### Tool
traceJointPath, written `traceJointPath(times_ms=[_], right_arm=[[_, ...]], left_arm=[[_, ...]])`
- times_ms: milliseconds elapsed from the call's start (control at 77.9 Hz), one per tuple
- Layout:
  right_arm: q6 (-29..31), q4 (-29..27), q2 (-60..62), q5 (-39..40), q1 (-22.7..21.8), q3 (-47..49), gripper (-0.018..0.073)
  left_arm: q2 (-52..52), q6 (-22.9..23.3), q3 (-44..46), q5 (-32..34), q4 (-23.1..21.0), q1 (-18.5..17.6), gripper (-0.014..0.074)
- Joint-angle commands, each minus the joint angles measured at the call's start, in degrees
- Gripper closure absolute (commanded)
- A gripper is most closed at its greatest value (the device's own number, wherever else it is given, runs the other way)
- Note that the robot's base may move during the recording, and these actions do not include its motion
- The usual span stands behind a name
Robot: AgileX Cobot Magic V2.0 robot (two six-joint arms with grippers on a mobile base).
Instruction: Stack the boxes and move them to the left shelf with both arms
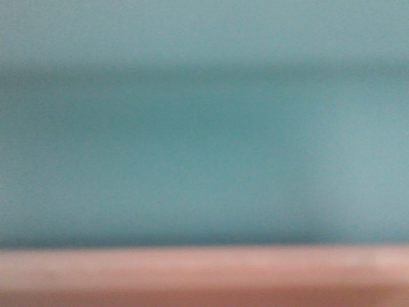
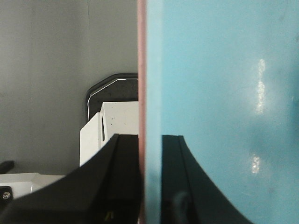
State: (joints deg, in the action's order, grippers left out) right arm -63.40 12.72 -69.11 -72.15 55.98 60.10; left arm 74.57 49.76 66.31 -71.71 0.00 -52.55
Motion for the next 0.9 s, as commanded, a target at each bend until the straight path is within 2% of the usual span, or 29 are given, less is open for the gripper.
traceJointPath(times_ms=[0,886], right_arm=[[0.0,2.9,1.7,-1.2,-0.1,1.8,0.0503],[0.0,2.9,1.7,-1.2,-0.1,1.8,0.0503]], left_arm=[[-1.7,0.5,2.0,-3.7,-1.7,-0.6,0.0589],[-1.7,0.5,2.0,-3.3,-1.7,-0.6,0.0589]])
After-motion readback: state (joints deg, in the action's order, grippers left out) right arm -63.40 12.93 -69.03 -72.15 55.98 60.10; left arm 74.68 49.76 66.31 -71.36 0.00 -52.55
